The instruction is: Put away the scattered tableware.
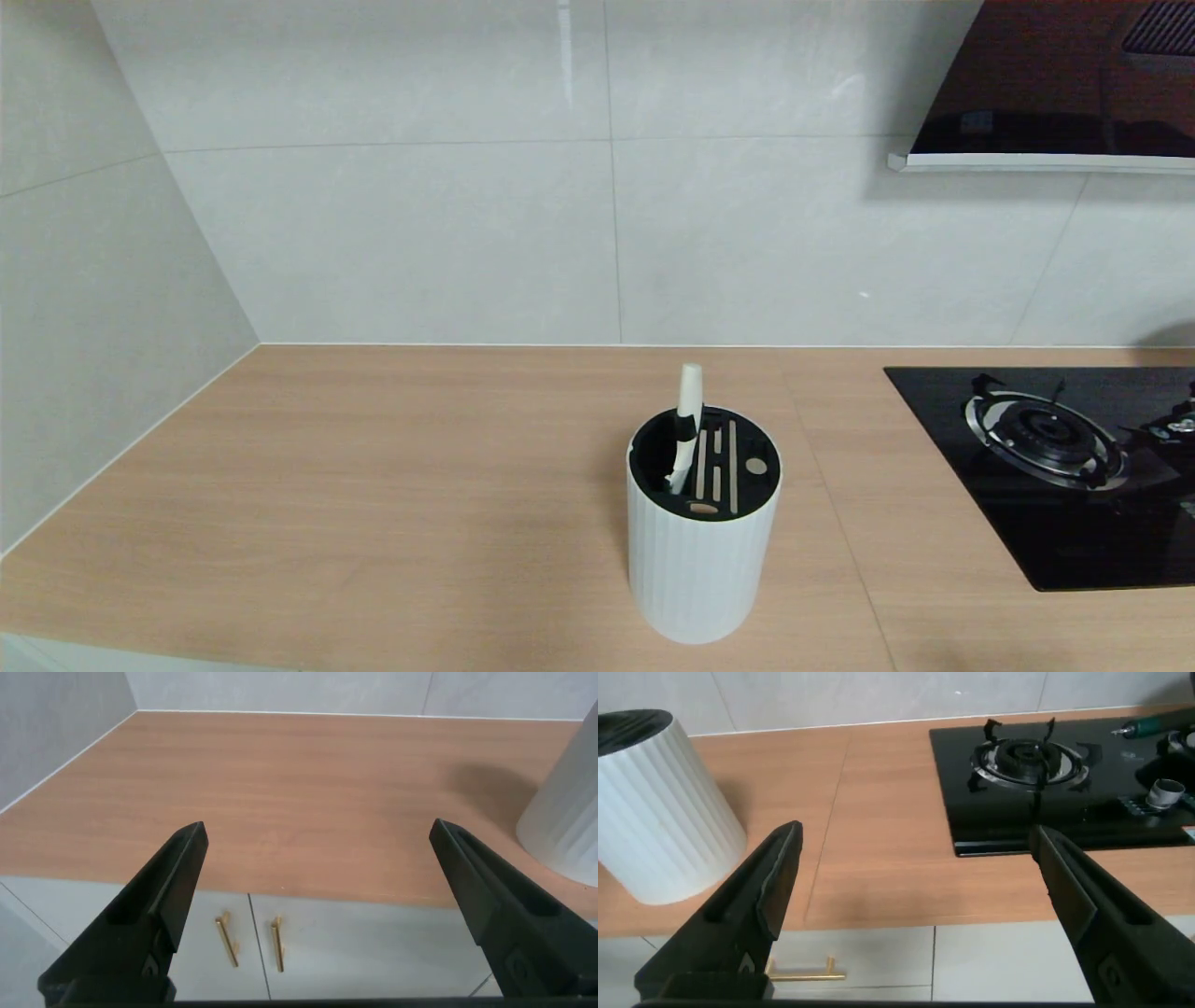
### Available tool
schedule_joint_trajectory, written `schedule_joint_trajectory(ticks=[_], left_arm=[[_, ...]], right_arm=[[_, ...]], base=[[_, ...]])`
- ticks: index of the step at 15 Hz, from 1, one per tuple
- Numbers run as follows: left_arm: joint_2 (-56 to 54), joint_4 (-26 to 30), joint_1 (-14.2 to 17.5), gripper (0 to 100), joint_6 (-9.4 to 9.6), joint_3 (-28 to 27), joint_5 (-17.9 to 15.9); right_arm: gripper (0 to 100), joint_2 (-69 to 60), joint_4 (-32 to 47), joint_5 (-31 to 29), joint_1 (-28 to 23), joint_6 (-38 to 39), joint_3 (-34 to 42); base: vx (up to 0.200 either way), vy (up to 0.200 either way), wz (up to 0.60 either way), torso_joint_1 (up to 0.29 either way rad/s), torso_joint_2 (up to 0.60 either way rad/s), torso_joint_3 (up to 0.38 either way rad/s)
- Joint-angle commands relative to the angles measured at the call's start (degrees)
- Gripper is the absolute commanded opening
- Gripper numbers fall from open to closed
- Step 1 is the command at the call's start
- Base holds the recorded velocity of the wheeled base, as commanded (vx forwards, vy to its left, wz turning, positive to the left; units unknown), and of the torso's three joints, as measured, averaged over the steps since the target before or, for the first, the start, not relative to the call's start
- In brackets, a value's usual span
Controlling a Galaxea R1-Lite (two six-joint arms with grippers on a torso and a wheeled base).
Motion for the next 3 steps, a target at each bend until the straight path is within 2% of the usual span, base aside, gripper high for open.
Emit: schedule_joint_trajectory(ticks=[1, 3], left_arm=[[0.1, 0.0, 0.0, 100, -0.04, 0.0, 0.0], [0.1, 0.0, 0.0, 100, -0.04, 0.0, 0.0]], right_arm=[[100, 0.1, 0.1, 0.2, 0.0, -0.2, 0.0], [100, 0.1, 0.2, 0.8, 0.0, -0.9, 0.0]], base=[[0.000, 0.000, 0.00, 0.000, 0.00, 0.000], [0.000, 0.000, 0.00, 0.000, 0.00, 0.000]])
